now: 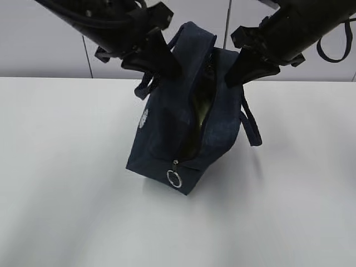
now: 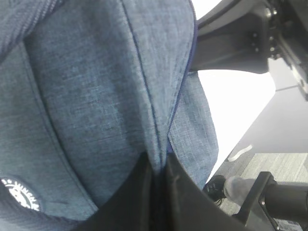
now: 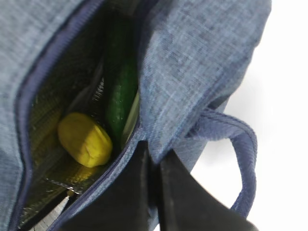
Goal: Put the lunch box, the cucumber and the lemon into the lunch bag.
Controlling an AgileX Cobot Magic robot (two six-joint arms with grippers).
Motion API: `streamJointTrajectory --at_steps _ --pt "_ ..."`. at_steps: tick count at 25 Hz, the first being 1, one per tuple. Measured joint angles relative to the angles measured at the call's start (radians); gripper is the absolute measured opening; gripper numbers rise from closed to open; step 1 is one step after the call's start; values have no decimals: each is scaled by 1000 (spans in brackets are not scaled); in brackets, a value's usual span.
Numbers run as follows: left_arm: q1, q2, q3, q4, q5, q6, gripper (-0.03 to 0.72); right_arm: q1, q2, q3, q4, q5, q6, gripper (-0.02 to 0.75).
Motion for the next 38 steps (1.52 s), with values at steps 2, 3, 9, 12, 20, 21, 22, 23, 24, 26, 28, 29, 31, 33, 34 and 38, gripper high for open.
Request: streamJointTrajectory --at_steps 2,3,9,12,20,21,22,23,24,26,28,29,31,33,34,38 --pt "-15 0 45 -16 -46 -2 1 -2 0 0 -19 9 4 5" --pt "-20 0 69 -22 -67 -4 1 -2 0 0 -28 12 4 5" --pt "-58 0 174 -90 -209 -6 1 -6 0 0 -82 33 7 5" --pt "-91 -2 217 -129 -277 -6 1 -7 0 0 -98 40 7 5" --pt "-128 -7 283 -173 -378 -6 1 -8 17 0 -96 67 -21 5" --pt "-128 -7 283 -173 -380 -6 1 -8 22 0 -86 67 -26 5" --pt "-128 -7 283 -171 -380 -6 1 -8 25 0 -82 67 -31 5" --pt "-128 -7 283 -162 -382 -8 1 -8 27 0 -76 67 -32 6" --pt "-128 -8 283 -158 -382 -8 1 -8 27 0 -75 67 -33 10" --pt "-128 -9 283 -148 -382 -8 1 -8 27 0 -72 67 -34 31" --pt "-128 -12 283 -145 -387 -8 11 -8 27 -2 -65 67 -34 80" --pt "-128 -12 283 -143 -389 -8 19 -8 27 -3 -59 65 -35 120" --pt "-128 -12 283 -138 -393 -8 57 -8 27 -4 -52 65 -36 211" --pt "-128 -14 283 -128 -395 -8 113 -8 27 -6 -48 65 -36 300" --pt "-128 -14 283 -123 -395 -8 151 -8 27 -6 -48 65 -37 323" --pt "-128 -16 283 -116 -392 -8 288 -8 27 -6 -46 65 -39 359"
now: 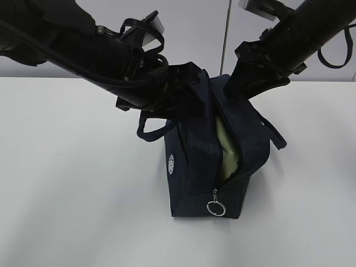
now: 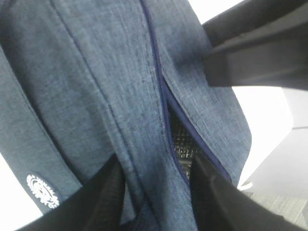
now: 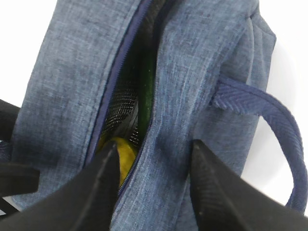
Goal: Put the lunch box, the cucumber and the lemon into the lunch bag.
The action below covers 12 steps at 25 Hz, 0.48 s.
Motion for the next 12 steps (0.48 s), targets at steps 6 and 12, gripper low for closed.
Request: streamJointTrajectory --at_steps 6,12 --pt "0 -1 0 64 46 0 338 0 0 -31 1 2 0 362" --pt "0 -25 0 165 69 0 341 0 -4 -97 0 5 12 363"
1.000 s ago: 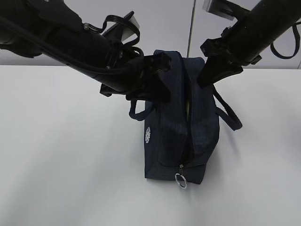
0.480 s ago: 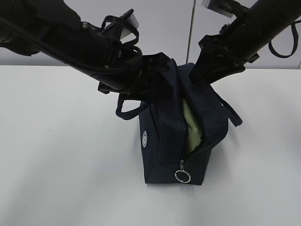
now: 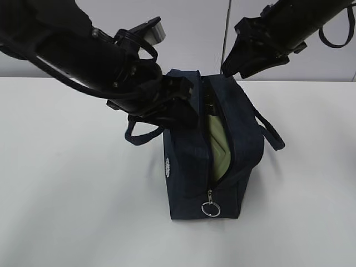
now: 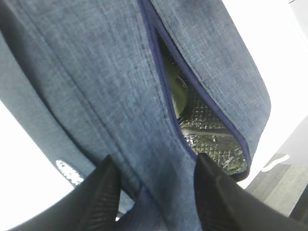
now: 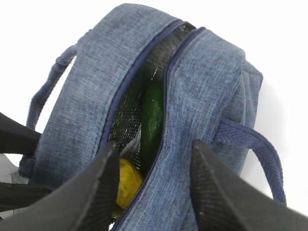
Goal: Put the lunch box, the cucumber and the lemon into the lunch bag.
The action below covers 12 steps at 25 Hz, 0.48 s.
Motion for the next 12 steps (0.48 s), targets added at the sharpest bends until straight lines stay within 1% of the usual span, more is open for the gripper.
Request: streamJointTrajectory --at_steps 4,9,12 --pt "24 -37 0 48 12 0 342 0 -32 -4 -3 -29 3 363" --pt "86 -95 0 145 20 0 342 0 -119 -4 -6 -158 3 363" --pt "107 -120 0 196 23 0 342 0 -177 -4 -6 -231 4 363"
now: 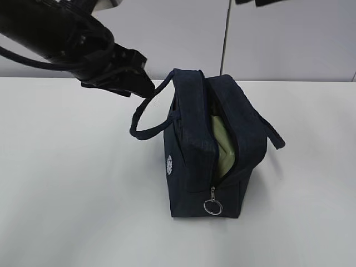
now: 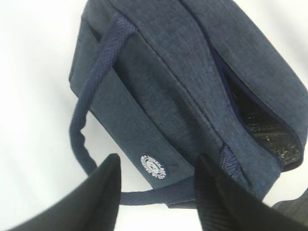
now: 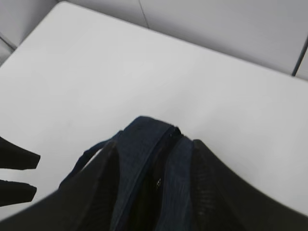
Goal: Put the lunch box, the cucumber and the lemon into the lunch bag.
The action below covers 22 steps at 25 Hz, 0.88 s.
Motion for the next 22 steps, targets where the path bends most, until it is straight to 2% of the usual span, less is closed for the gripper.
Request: streamJointTrajectory --at_steps 4,9,16,22 --pt "7 -34 0 70 0 0 342 0 -80 0 0 -67 0 363" --pt "7 -74 0 105 -7 0 339 0 -188 24 2 -111 0 363" --pt "2 -106 0 109 -57 0 330 0 -393 204 2 -250 0 363" --pt "-34 -108 0 110 -59 2 322 0 -562 372 6 -342 0 363"
